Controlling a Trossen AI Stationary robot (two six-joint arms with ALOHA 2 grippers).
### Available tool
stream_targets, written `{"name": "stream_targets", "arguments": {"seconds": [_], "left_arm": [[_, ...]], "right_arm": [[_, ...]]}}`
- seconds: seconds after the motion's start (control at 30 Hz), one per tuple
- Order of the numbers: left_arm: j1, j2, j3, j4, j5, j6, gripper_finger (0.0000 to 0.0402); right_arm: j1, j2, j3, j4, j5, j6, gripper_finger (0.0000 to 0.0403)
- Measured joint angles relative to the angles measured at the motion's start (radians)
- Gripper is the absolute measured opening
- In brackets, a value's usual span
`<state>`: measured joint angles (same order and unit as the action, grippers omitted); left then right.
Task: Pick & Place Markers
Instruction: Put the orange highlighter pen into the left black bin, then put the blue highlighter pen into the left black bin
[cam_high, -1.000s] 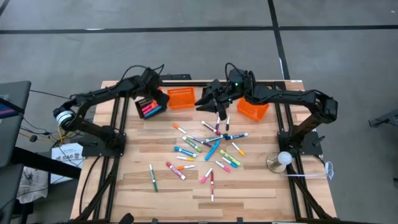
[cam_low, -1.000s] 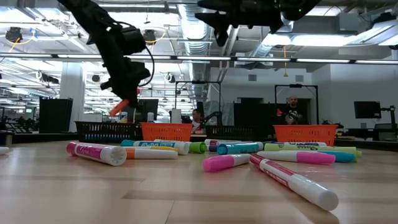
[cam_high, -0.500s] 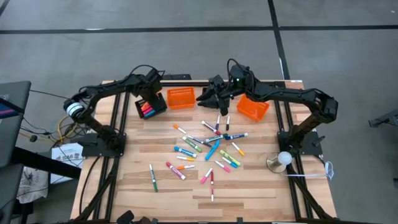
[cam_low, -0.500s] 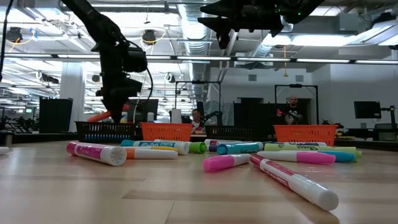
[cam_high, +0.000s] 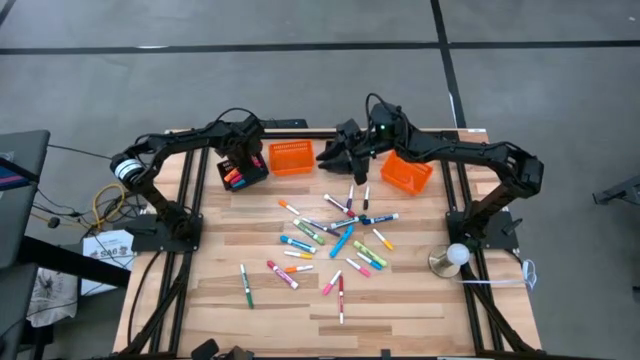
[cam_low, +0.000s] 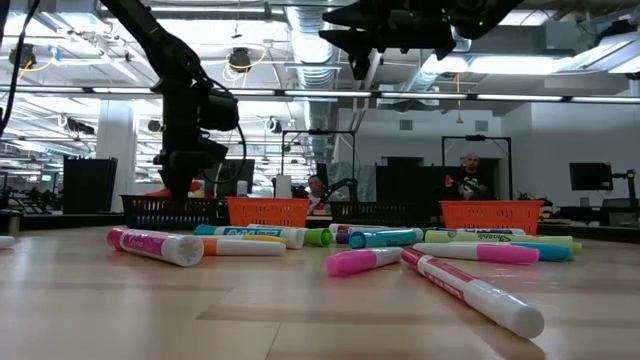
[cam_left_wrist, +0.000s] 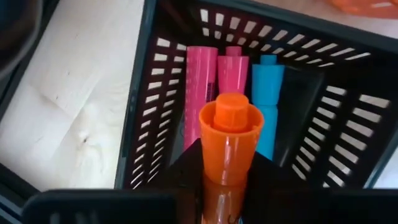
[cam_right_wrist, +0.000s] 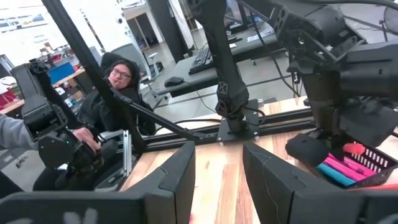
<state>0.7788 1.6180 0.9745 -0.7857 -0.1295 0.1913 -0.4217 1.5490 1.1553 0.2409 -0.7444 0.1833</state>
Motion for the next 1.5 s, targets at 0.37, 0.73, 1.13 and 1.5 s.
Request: {"name": "stream_targets", "arguments": {"seconds": [0.37, 0.73, 1.13, 1.5], "left_arm": [[0.0, 0.0, 0.0, 0.001, 0.003, 0.014, 0.0111], [-0.019, -0.098, 0.001, 0.001, 0.004, -0.022, 0.0198], [-0.133, -0.562, 0.002, 0.04, 0.006, -0.18, 0.0206], [-0.313, -0.859, 0.003, 0.134, 0.079, -0.358, 0.0203]], "right_arm": [[0.0, 0.0, 0.0, 0.0, 0.0, 0.0, 0.0123], [0.0, 0.0, 0.0, -0.001, 0.0, -0.007, 0.0123], [0.0, 0.001, 0.0, -0.094, 0.01, -0.001, 0.0123], [0.086, 0.001, 0.0, -0.137, -0.068, -0.053, 0.0123]]}}
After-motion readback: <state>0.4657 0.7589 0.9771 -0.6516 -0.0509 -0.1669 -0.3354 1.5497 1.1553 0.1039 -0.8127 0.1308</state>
